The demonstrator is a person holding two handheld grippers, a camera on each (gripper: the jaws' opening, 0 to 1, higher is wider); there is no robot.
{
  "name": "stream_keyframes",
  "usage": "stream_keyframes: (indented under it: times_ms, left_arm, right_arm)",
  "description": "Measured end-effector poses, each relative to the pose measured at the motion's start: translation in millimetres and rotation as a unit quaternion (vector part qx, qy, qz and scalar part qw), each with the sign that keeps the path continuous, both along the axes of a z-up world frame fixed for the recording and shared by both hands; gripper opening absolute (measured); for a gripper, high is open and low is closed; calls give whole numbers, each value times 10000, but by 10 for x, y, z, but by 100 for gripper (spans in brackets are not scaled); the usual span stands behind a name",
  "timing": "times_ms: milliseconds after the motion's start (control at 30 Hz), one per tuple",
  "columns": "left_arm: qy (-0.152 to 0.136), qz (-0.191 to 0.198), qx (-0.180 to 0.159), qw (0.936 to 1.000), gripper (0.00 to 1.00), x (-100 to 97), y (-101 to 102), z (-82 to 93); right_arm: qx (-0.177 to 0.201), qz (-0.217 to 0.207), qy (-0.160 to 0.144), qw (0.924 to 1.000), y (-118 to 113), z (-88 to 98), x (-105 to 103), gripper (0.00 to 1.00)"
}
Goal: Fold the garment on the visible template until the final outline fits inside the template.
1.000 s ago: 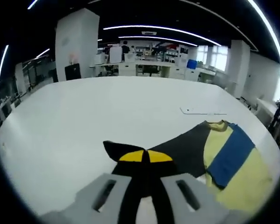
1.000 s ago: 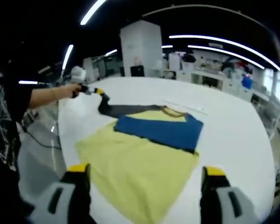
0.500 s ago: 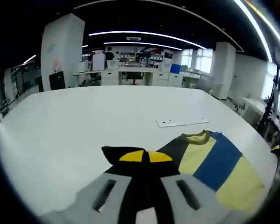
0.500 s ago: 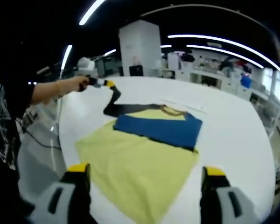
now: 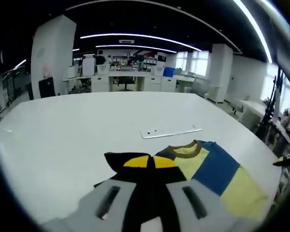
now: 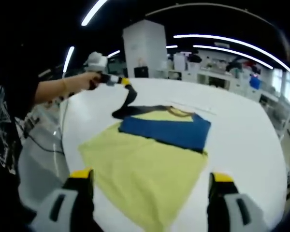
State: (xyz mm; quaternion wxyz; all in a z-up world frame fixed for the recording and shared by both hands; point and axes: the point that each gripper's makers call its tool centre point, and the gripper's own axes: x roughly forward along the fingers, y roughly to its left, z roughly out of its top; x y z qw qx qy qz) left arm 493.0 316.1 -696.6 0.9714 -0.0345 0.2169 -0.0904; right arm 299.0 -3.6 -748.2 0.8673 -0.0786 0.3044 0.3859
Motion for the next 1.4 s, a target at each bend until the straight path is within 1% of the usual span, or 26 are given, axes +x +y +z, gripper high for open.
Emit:
stream_keyframes:
  times_ms: [133, 300, 333, 467, 500, 600, 767, 900, 1133, 1167, 1233, 1300, 1367, 1400]
  left_arm:
    - [-64, -84, -2, 9999, 0, 73, -138, 53]
    - [-127, -204, -112, 9996, 0, 143, -338, 84]
    - [-129, -206, -162, 9996, 0, 156, -411, 82]
    - [-103, -289, -293, 9991, 0, 182, -639, 42]
    - [-80, -342, -346, 9988, 0, 192, -719, 20]
    - [-45, -430, -520, 9977, 0, 212, -871, 7]
    - [-45, -601, -545, 9967, 0, 266, -1094, 6]
    - [-25, -859, -455, 9953, 0, 306, -1296, -13]
    - [29, -1057, -464, 9933, 0, 298, -1598, -58]
    - [46, -1093, -502, 9927, 0, 295, -1654, -68]
    - [59, -1125, -529, 9922, 0, 308, -1680, -98]
    - [65, -1181, -539, 9915, 0, 314, -1755, -117]
    - [73, -1206, -669, 9904, 0, 353, -1813, -127]
    - [74, -1234, -721, 9897, 0, 357, -1876, -126]
  right_arm:
    - [17, -14, 42, 10000, -3, -34, -4, 99]
    - [52, -69, 96, 9999, -13, -70, -12, 99]
    - [51, -75, 126, 9999, -18, -85, -18, 99]
    - [-54, -80, 191, 9998, -45, -146, -39, 99]
    - [-67, -83, 204, 9997, -53, -156, -41, 99]
    - [-69, -106, 213, 9997, -65, -160, -49, 99]
    - [8, -176, 188, 9997, -92, -147, -35, 99]
    - [17, -229, 199, 9995, -125, -172, -32, 99]
    - [68, -359, 230, 9991, -203, -202, -6, 99]
    - [32, -372, 234, 9990, -219, -210, -1, 99]
    - [18, -384, 236, 9990, -231, -216, 8, 99]
    - [40, -394, 257, 9989, -230, -226, 15, 99]
    - [31, -376, 287, 9989, -219, -254, 19, 99]
    - [21, -359, 304, 9989, -213, -267, 18, 99]
